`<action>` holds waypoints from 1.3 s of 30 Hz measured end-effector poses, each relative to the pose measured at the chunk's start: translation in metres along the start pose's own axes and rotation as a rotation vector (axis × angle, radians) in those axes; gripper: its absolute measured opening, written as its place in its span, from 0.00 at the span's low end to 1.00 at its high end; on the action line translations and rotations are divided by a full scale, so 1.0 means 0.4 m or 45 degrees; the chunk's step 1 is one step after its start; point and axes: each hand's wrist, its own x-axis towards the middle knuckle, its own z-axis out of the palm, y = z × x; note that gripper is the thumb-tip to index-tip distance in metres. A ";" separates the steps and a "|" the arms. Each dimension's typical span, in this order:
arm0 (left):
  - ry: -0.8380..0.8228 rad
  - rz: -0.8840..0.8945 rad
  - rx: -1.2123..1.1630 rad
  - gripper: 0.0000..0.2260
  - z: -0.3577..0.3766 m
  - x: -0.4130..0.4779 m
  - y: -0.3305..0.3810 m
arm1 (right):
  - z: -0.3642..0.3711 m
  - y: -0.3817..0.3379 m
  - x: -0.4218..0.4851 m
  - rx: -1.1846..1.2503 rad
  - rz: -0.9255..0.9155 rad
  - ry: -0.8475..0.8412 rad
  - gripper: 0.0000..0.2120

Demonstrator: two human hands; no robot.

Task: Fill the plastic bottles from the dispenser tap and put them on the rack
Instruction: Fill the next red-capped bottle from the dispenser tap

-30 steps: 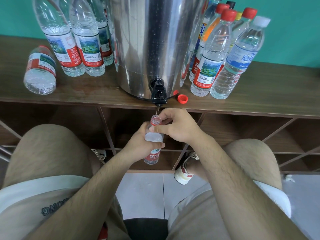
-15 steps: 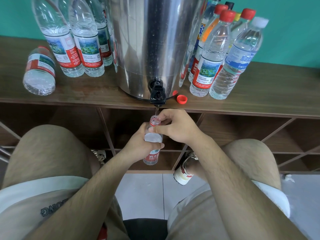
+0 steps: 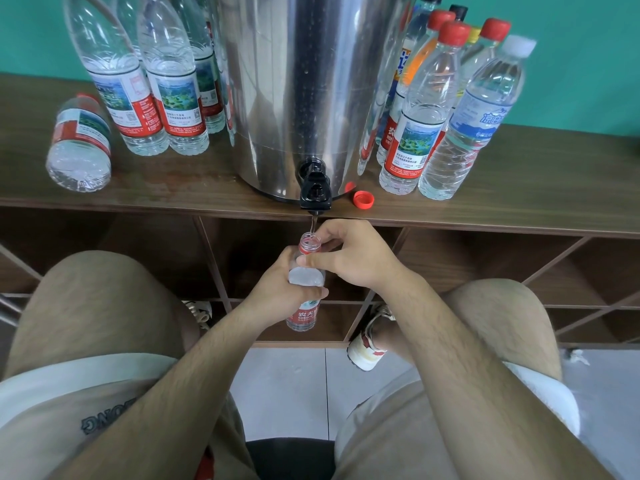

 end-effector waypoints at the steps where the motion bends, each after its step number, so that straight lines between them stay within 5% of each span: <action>1: 0.000 0.001 0.001 0.36 0.000 0.000 0.000 | 0.000 0.000 0.000 0.000 -0.002 -0.001 0.10; 39: 0.012 0.010 -0.003 0.36 0.005 0.017 -0.016 | -0.003 -0.005 -0.001 -0.017 -0.002 0.003 0.10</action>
